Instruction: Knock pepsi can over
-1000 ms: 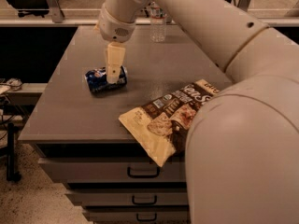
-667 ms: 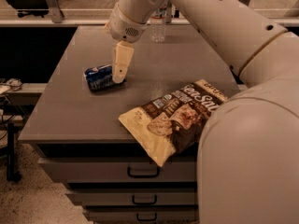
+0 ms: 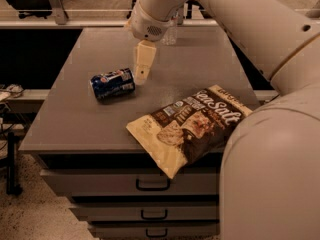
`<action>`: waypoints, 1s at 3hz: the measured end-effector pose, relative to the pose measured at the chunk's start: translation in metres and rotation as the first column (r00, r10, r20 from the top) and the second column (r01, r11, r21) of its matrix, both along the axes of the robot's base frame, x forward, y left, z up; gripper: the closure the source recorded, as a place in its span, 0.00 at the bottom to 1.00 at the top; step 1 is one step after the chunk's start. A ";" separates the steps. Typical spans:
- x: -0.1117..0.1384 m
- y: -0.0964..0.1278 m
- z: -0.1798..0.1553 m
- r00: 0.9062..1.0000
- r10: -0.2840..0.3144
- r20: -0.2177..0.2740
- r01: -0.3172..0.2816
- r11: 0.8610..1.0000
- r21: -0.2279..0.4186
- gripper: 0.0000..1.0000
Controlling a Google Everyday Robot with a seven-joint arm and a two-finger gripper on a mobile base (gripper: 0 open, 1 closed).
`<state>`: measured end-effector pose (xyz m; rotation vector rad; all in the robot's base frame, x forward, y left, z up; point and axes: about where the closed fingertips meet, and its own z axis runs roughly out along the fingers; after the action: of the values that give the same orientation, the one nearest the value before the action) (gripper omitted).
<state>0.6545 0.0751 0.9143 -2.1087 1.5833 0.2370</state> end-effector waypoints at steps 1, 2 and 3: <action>0.026 -0.084 0.007 0.983 -0.167 0.071 0.173 0.980 -0.097 0.00; 0.043 -0.139 0.007 0.958 -0.267 0.103 0.279 0.952 -0.129 0.00; 0.056 -0.187 0.011 0.918 -0.372 0.134 0.383 0.921 -0.066 0.00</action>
Offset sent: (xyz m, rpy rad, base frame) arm 0.0638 -0.2165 0.0135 -0.1959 -0.1180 -0.4228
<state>0.7102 -0.1120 0.9251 -1.7920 1.9165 -0.0934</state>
